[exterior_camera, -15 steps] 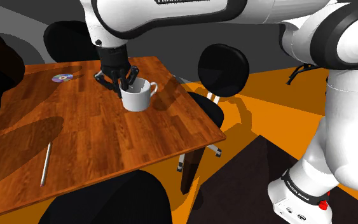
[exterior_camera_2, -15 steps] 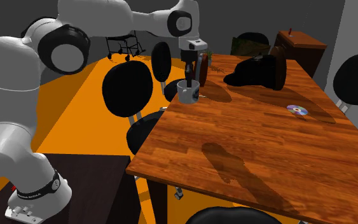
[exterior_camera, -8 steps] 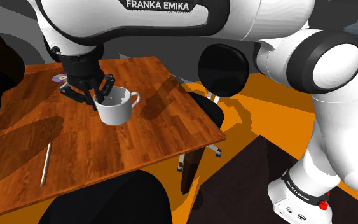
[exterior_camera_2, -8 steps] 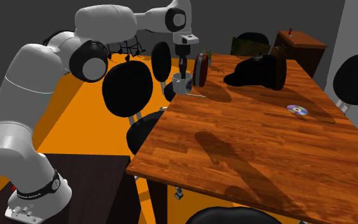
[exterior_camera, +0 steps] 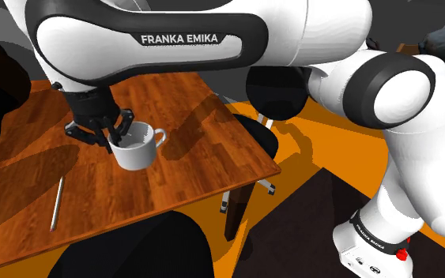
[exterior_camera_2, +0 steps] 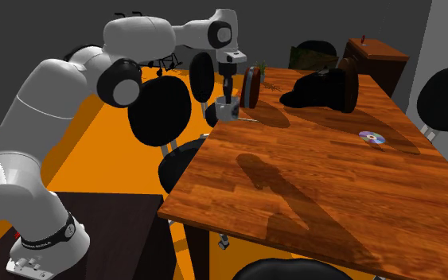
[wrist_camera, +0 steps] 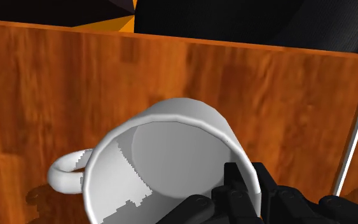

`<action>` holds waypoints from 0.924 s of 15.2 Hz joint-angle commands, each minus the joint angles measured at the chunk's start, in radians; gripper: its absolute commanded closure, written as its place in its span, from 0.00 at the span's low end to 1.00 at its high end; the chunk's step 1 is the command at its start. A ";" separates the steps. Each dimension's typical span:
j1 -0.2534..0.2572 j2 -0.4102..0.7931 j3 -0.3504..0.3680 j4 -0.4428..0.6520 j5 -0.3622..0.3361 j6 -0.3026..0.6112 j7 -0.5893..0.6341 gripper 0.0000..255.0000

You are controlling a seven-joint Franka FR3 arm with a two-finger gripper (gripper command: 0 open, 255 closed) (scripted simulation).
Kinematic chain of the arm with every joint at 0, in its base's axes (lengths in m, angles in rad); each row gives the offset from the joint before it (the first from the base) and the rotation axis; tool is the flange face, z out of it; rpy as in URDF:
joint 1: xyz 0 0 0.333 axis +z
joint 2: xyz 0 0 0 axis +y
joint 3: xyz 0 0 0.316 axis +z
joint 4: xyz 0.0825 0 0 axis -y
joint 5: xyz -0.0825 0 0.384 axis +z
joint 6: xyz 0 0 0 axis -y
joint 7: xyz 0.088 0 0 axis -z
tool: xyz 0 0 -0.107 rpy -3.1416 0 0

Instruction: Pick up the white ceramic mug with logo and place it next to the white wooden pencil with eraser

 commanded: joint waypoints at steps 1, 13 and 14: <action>-0.010 -0.013 0.002 -0.050 0.002 0.036 0.006 1.00; -0.037 -0.018 0.000 -0.223 -0.004 0.199 0.031 1.00; -0.038 -0.016 -0.001 -0.234 -0.005 0.211 0.032 1.00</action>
